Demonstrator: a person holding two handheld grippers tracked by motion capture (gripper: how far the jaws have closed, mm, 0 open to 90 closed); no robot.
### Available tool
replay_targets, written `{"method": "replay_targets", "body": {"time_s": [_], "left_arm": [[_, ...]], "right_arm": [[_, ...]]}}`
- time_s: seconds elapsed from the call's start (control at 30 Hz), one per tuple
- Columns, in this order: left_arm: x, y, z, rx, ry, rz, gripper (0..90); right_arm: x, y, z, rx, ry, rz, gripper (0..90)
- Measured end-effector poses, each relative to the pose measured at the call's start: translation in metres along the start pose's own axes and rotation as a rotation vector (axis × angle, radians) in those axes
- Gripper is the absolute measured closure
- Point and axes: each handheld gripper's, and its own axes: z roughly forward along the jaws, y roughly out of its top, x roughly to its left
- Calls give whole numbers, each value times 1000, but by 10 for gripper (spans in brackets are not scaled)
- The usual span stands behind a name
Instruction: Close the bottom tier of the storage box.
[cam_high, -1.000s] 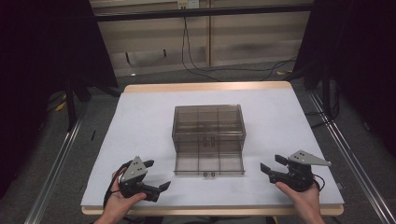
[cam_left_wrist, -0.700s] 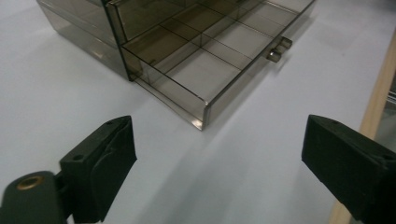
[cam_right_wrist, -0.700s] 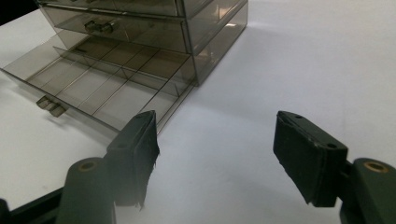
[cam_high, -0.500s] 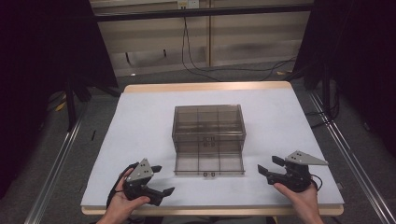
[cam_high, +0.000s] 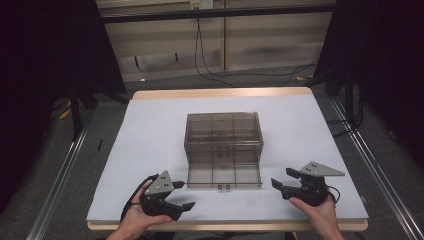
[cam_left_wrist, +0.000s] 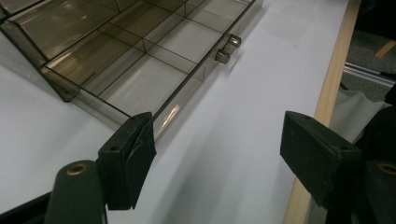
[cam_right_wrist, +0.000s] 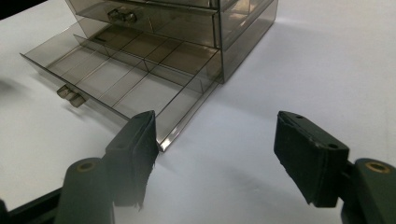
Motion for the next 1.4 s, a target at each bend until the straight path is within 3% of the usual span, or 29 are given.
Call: {"method": "replay_targets", "body": {"time_s": [0.17, 0.3, 0.33, 0.4, 0.57, 0.7, 0.8, 1.1, 1.4], "left_arm": [[-1, 7, 2, 6, -33, 33, 314], [6, 15, -1, 21, -17, 44, 378], [6, 17, -1, -3, -7, 42, 437], [9, 21, 1, -32, 0, 30, 450], [12, 26, 9, -49, -13, 38, 513], [11, 30, 10, -37, -31, 64, 571], [12, 35, 9, -40, -13, 83, 632], [15, 50, 22, -27, -56, 114, 762], [19, 56, 40, -28, -80, 96, 872]], "right_arm": [[0, 0, 0, 4, 15, 2, 293], [1, -1, 0, 10, 23, -1, 283], [1, 0, 0, 15, 24, -1, 267], [1, 0, 0, 15, 29, -2, 266], [1, 0, 0, 10, 40, -5, 263], [1, 0, -1, 10, 42, -1, 264], [1, 0, 0, 12, 44, -2, 268], [1, 1, 0, 14, 49, 1, 273], [1, 1, -1, 11, 39, 5, 272]]}}
